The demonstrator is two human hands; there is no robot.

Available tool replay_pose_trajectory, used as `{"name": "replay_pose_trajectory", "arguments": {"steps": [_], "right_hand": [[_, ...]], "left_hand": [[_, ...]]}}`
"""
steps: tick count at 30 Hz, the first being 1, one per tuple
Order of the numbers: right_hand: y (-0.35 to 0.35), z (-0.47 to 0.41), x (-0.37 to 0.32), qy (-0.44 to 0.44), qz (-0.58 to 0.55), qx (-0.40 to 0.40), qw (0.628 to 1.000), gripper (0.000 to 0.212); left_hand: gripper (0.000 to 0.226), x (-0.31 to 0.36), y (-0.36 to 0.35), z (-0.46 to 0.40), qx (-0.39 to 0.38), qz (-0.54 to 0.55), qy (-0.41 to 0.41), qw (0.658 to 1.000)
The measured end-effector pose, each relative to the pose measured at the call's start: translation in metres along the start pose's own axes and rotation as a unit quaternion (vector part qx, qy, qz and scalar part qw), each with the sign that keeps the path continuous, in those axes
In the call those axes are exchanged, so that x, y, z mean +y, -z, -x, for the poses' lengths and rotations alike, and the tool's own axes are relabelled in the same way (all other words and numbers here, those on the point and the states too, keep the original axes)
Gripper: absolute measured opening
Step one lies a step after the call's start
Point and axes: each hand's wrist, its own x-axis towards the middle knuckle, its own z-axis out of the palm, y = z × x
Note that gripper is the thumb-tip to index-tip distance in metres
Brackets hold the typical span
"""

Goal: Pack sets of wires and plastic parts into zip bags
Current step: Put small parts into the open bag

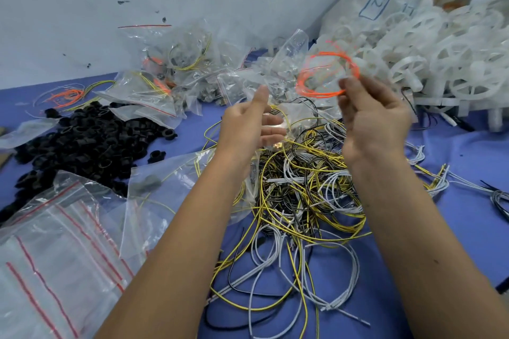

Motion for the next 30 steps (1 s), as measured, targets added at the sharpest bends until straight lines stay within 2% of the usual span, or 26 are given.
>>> {"name": "replay_pose_trajectory", "arguments": {"steps": [2,4,8,10,13,16,19,24,27,30], "right_hand": [[-0.013,0.01,0.013,-0.025,0.04,-0.052,0.998,0.014],[-0.02,0.016,0.025,-0.04,0.105,-0.089,0.99,0.012],[-0.019,0.024,0.043,-0.059,0.172,-0.12,0.976,0.012],[-0.016,0.028,0.049,-0.055,0.182,-0.13,0.973,0.012],[-0.011,0.029,0.054,-0.034,0.208,-0.15,0.966,0.01],[-0.007,0.03,0.054,-0.02,0.242,-0.213,0.947,0.01],[-0.003,0.029,0.055,-0.008,0.272,-0.273,0.922,0.007],[0.003,0.022,0.056,-0.082,0.246,-0.35,0.9,0.042],[0.006,0.02,0.056,-0.11,0.239,-0.407,0.875,0.031],[0.006,0.02,0.056,-0.113,0.222,-0.403,0.881,0.016]], "left_hand": [[0.035,0.0,0.004,0.007,-0.01,0.005,-0.014,1.0],[0.021,-0.004,0.012,0.01,0.021,0.001,-0.052,0.998],[0.025,-0.01,0.033,0.011,0.076,0.019,-0.047,0.996],[0.024,-0.015,0.039,0.012,0.068,0.037,-0.022,0.997],[0.016,-0.022,0.043,0.013,0.061,0.038,-0.038,0.997],[0.011,-0.026,0.048,0.014,0.059,0.031,-0.048,0.997],[0.016,-0.029,0.055,0.015,0.03,-0.005,-0.05,0.998],[0.018,-0.028,0.072,0.012,-0.032,-0.056,-0.088,0.994],[0.021,-0.028,0.078,0.009,-0.048,-0.074,-0.101,0.991],[0.019,-0.028,0.078,0.01,-0.041,-0.07,-0.113,0.99]]}}
